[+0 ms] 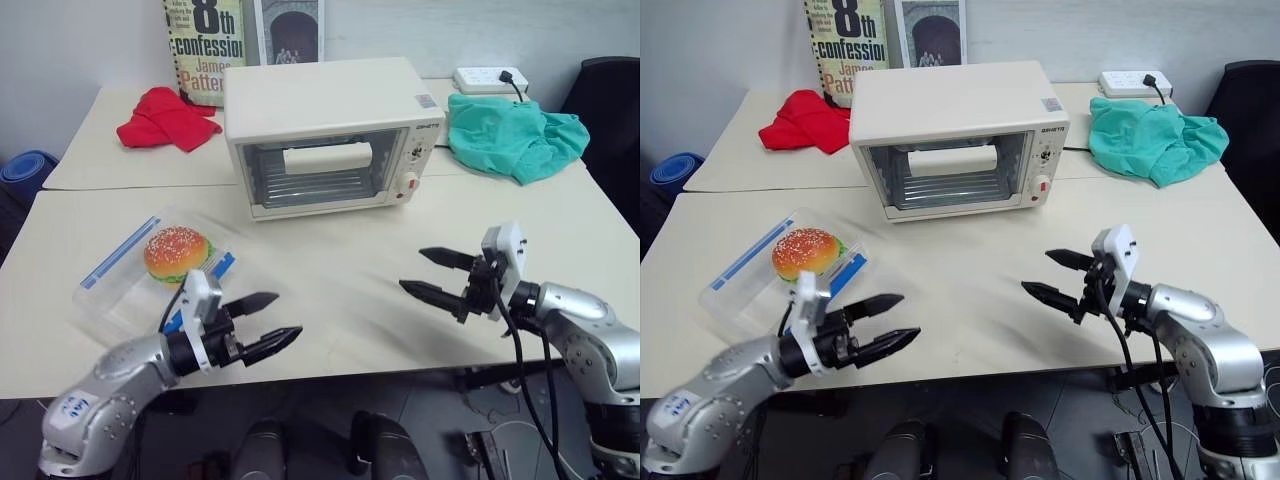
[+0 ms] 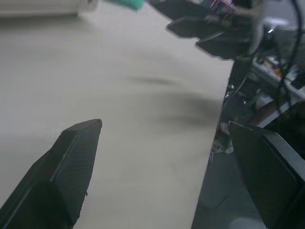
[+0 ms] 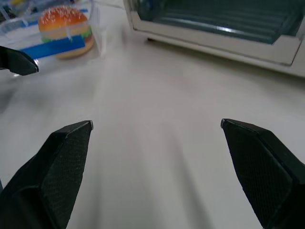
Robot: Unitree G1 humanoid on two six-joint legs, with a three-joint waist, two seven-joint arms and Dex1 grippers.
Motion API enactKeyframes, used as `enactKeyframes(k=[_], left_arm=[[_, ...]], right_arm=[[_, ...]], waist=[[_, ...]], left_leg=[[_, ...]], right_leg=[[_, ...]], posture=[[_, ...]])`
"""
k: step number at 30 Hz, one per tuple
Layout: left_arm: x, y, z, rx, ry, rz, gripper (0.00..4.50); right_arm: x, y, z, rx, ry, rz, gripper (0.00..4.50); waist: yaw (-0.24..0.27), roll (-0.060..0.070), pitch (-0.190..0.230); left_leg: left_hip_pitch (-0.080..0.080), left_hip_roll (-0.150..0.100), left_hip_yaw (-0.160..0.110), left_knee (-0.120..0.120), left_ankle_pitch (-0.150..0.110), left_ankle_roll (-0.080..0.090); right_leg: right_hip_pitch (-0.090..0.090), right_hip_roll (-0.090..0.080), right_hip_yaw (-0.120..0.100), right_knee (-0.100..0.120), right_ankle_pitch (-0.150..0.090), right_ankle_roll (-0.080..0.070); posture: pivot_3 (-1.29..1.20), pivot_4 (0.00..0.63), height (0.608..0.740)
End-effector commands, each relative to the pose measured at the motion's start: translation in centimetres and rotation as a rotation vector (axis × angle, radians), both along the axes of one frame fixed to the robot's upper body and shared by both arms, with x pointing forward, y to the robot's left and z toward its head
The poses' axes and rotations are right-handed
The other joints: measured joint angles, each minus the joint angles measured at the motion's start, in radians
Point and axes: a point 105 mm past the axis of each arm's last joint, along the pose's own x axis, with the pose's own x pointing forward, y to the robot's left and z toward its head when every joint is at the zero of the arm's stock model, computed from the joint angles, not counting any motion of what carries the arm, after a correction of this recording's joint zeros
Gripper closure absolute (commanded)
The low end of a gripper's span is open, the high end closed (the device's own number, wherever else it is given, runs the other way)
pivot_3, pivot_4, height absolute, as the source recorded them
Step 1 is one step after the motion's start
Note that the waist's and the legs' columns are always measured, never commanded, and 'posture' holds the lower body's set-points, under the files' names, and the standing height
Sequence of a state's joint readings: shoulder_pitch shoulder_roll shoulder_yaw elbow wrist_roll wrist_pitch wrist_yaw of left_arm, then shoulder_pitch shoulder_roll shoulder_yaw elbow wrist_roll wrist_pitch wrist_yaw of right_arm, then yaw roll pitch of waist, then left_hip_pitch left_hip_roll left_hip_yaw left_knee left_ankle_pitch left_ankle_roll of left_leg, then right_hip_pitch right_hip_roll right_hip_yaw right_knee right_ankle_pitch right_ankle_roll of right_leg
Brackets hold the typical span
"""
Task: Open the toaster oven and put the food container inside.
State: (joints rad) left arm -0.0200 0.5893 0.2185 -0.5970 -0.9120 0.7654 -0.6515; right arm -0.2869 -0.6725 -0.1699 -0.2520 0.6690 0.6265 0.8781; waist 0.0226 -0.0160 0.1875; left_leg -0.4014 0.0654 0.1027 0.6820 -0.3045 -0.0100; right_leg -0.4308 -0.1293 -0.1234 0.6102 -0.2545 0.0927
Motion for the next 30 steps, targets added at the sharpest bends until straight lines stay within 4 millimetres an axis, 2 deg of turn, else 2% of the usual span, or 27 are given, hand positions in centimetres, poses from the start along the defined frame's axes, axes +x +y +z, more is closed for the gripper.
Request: enactKeyframes(k=[1, 3, 6, 9, 13, 17, 21, 26, 30], left_arm=[[-0.4, -1.0, 4.9, -0.044, -0.149, -0.075, 0.02], [-0.4, -1.4, 6.6, -0.039, -0.2, -0.101, 0.02], [-0.2, -1.6, 8.1, -0.015, -0.246, -0.12, 0.02], [-0.2, -1.2, 9.7, 0.009, -0.285, -0.125, 0.02], [0.0, -0.3, 10.7, 0.069, -0.319, -0.089, 0.02], [0.2, 0.6, 11.4, 0.089, -0.337, -0.052, 0.02], [1.2, 1.6, 11.4, 0.143, -0.354, 0.03, 0.02], [2.1, 2.2, 11.0, 0.157, -0.355, 0.084, 0.02], [2.7, 2.5, 11.5, 0.151, -0.373, 0.115, 0.02]], right_arm=[[2.5, 0.5, 4.3, 0.093, -0.093, -0.037, 0.0], [4.3, 1.1, 5.7, 0.129, -0.11, -0.064, 0.0], [6.3, 2.1, 6.8, 0.146, -0.114, -0.083, 0.0], [8.1, 3.9, 7.2, 0.134, -0.111, -0.069, 0.0], [9.4, 5.4, 7.0, 0.088, -0.115, -0.041, 0.0], [9.6, 6.5, 7.2, 0.086, -0.128, 0.006, 0.0], [9.4, 7.4, 7.9, 0.102, -0.148, 0.051, 0.0], [8.7, 8.5, 9.1, 0.144, -0.181, 0.132, 0.0], [8.0, 8.9, 9.1, 0.144, -0.188, 0.178, 0.0]], waist=[[-0.002, 0.0, 0.0], [-0.005, 0.0, 0.0], [-0.008, 0.0, 0.0], [-0.013, 0.0, 0.0], [-0.026, 0.0, 0.0], [-0.027, 0.0, 0.0], [-0.027, 0.0, 0.0], [-0.028, 0.0, 0.0], [-0.028, 0.0, 0.0]], left_leg=[[0.0, 0.0, 0.0, 0.0, 0.0, 0.0], [0.001, 0.0, 0.002, 0.0, 0.001, 0.0], [0.002, 0.0, 0.002, -0.002, 0.002, -0.002], [0.001, 0.0, 0.002, -0.002, 0.005, -0.007], [-0.003, 0.0, 0.005, -0.002, 0.005, -0.006], [-0.003, 0.0, 0.007, -0.003, 0.005, -0.006], [-0.003, 0.0, 0.008, -0.003, 0.005, -0.007], [-0.003, 0.001, 0.011, -0.003, 0.005, -0.008], [-0.003, 0.001, 0.014, -0.003, 0.005, -0.008]], right_leg=[[0.0, 0.0, 0.0, 0.0, 0.0, 0.0], [0.0, 0.0, 0.002, 0.001, 0.001, 0.001], [0.0, 0.002, 0.003, 0.001, 0.001, 0.0], [0.0, 0.003, 0.003, 0.003, 0.0, 0.0], [-0.004, 0.003, 0.005, 0.002, 0.001, 0.002], [-0.006, 0.004, 0.007, 0.002, 0.001, 0.002], [-0.008, 0.004, 0.009, 0.003, 0.001, 0.002], [-0.011, 0.004, 0.012, 0.006, 0.001, 0.002], [-0.013, 0.004, 0.015, 0.007, 0.001, 0.002]], posture=[[0.0, 0.15, 0.74], [0.0, 0.15, 0.74], [0.0, 0.15, 0.74], [0.0, 0.15, 0.74], [0.0, 0.15, 0.74], [0.0, 0.15, 0.74], [0.0, 0.15, 0.74], [0.0, 0.15, 0.74], [0.0, 0.15, 0.74]])
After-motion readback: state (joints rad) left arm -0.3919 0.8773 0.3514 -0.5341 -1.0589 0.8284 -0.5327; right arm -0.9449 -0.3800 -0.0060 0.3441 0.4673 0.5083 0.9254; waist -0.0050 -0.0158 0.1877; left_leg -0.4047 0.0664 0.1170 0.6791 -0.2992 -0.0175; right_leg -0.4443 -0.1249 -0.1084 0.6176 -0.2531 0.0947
